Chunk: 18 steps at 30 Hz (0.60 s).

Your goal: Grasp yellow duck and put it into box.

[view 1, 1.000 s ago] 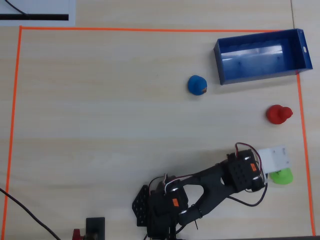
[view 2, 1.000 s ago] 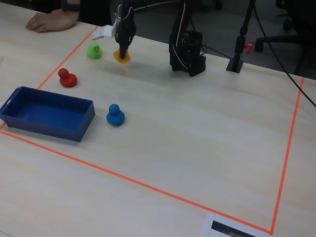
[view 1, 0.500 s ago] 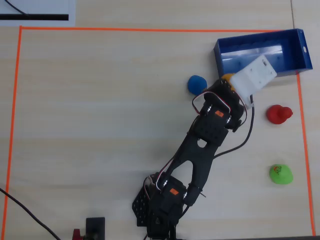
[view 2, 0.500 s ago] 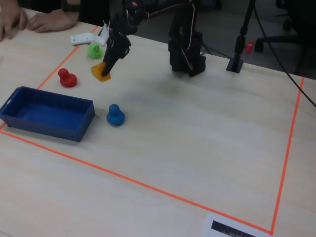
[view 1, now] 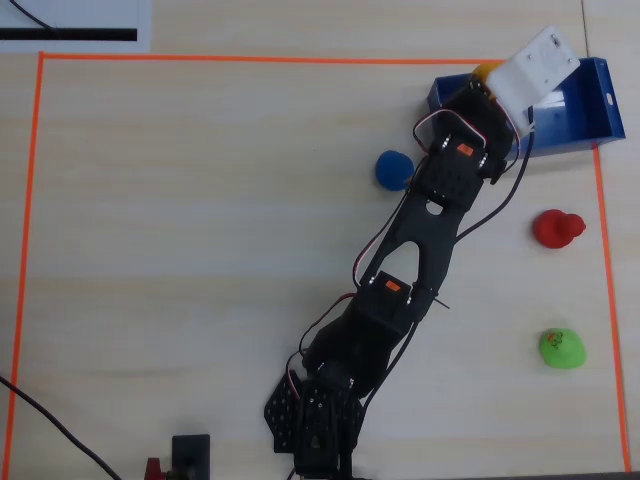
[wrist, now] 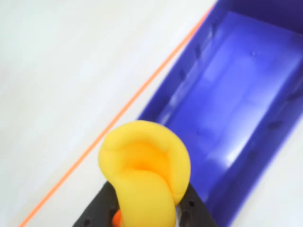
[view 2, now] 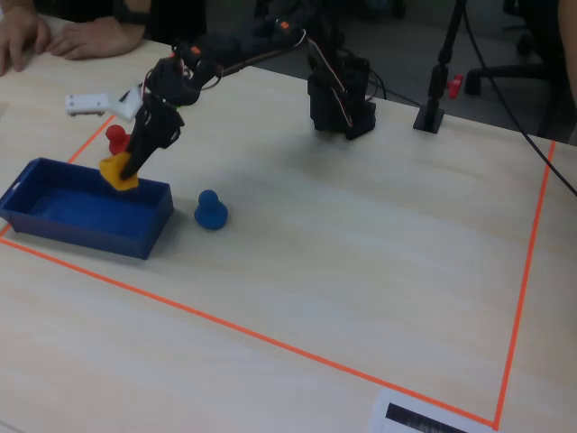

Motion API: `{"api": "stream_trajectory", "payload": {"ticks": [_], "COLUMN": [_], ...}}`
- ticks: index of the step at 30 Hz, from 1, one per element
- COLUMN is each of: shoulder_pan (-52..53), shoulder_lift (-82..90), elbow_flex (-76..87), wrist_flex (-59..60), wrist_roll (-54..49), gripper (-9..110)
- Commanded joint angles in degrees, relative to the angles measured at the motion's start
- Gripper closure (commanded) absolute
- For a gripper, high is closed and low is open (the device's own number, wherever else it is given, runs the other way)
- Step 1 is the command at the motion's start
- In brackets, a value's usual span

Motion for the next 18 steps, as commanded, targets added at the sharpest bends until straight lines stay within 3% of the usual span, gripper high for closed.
{"api": "stream_trajectory", "payload": {"ticks": [1,14,18], "shoulder_pan": [3.4,7.6,7.9], "shoulder_lift": [-4.3,-14.2,-14.6], "elbow_flex": [-4.3,-2.0,-3.7], "wrist_flex": [-3.3,-10.5,-11.7], "wrist_roll": [-1.3,-2.7,0.8], "gripper": [101,101,88]}}
